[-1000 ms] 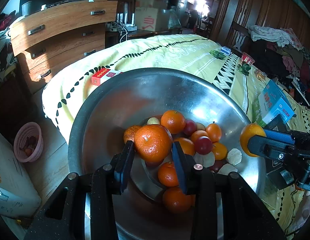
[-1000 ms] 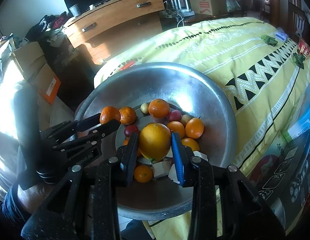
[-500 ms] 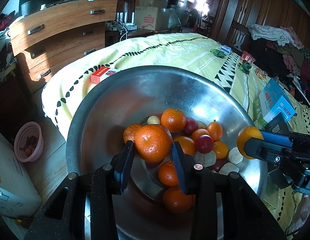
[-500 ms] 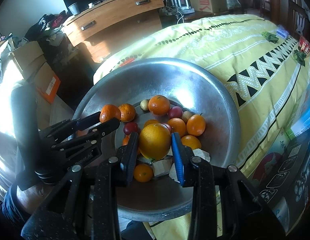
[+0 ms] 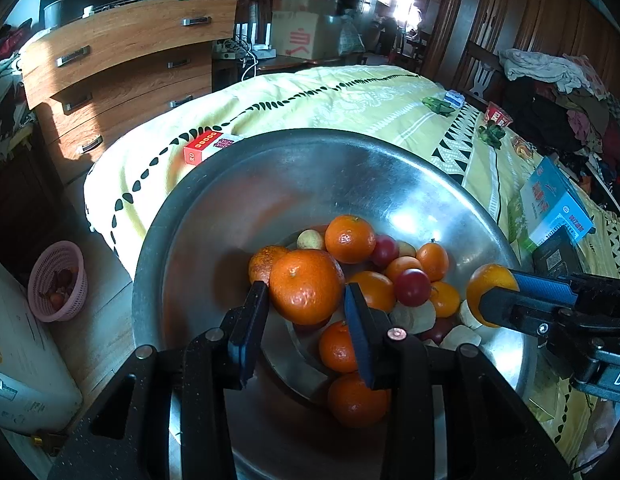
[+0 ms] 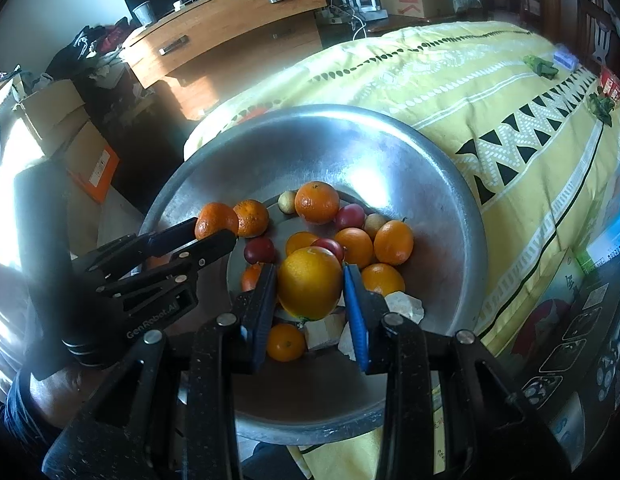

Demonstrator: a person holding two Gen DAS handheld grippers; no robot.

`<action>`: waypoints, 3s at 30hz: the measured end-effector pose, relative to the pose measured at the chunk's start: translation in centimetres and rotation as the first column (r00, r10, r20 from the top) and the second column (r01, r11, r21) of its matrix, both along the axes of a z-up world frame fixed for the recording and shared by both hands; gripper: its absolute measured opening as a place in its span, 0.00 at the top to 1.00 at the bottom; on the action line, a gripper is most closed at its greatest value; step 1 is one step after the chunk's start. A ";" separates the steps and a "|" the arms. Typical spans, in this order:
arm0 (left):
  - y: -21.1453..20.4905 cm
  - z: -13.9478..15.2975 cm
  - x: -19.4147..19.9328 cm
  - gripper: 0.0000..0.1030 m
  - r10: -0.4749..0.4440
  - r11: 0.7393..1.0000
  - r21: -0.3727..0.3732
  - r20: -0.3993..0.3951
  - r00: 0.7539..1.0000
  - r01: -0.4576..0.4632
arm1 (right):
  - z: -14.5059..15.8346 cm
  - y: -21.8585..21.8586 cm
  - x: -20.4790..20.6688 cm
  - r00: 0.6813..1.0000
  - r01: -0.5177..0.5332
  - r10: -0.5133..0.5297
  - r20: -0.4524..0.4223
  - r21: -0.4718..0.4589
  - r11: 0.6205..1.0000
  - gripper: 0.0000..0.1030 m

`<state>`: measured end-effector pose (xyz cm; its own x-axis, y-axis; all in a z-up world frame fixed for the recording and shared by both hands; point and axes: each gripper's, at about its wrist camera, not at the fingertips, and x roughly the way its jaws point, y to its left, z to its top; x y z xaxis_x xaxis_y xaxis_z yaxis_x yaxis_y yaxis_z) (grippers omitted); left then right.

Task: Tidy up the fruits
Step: 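Lower the oranges into the bowl and open both tools, then move both tools back toward the fruit pile on the bed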

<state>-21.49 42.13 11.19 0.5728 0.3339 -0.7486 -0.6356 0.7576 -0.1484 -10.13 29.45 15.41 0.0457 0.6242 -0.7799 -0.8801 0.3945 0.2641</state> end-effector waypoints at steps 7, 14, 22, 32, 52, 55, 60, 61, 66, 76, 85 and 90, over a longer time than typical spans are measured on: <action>0.2 -0.3 -0.2 0.47 0.014 1.000 -0.005 0.003 1.000 -0.014 | -0.5 0.3 0.1 1.000 -0.004 0.003 -0.024 -0.016 1.000 0.67; 0.3 -0.3 -0.6 0.31 0.047 0.999 0.000 -0.014 0.999 -0.047 | 0.4 -0.4 -0.1 1.000 0.019 -0.019 0.013 0.013 1.000 0.15; -1.8 3.1 -0.7 0.28 0.044 0.998 0.054 0.037 0.998 -0.046 | 6.2 -5.5 -2.3 0.982 0.026 -0.055 0.183 0.159 0.987 0.15; -18.2 12.3 3.9 0.00 -0.249 0.943 0.279 0.240 0.938 0.179 | 6.9 -27.6 -1.4 0.819 0.416 -0.496 0.287 0.298 0.859 0.06; -43.3 -7.8 22.4 0.00 -0.620 0.766 0.074 -0.174 0.765 0.638 | -10.7 -49.0 7.3 0.572 0.819 -0.810 0.130 -0.040 0.573 0.05; -43.1 -10.4 23.3 0.00 -0.610 0.776 0.033 -0.214 0.763 0.630 | -12.3 -49.4 8.4 0.576 0.817 -0.809 0.119 -0.067 0.572 0.05; -42.6 -11.1 22.9 0.00 -0.606 0.782 0.044 -0.175 0.776 0.621 | -13.9 -49.1 8.9 0.569 0.822 -0.814 0.115 -0.101 0.560 0.00; -42.6 -11.2 22.8 0.00 -0.607 0.782 0.048 -0.168 0.777 0.622 | -14.0 -48.9 9.0 0.569 0.822 -0.812 0.129 -0.112 0.558 0.00; -42.6 -11.3 22.6 0.00 -0.611 0.780 0.048 -0.156 0.776 0.624 | -14.2 -48.7 9.0 0.561 0.827 -0.816 0.141 -0.122 0.548 0.00; -42.5 -11.3 22.7 0.00 -0.611 0.782 0.041 -0.152 0.777 0.622 | -14.4 -48.6 9.3 0.555 0.831 -0.821 0.136 -0.131 0.541 0.00; -42.4 -11.5 22.9 0.00 -0.611 0.782 0.037 -0.149 0.777 0.622 | -14.6 -48.5 8.5 0.549 0.835 -0.817 0.179 -0.078 0.544 0.00; -42.4 -11.5 22.9 0.00 -0.610 0.783 0.042 -0.144 0.779 0.621 | -14.6 -48.5 8.6 0.549 0.835 -0.816 0.183 -0.079 0.545 0.00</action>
<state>1.42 -0.28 -0.32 0.5880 0.0032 -0.8088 -0.0377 0.9990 -0.0234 -1.52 -19.04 0.76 0.5739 0.1499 -0.8051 -0.1632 0.9843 0.0669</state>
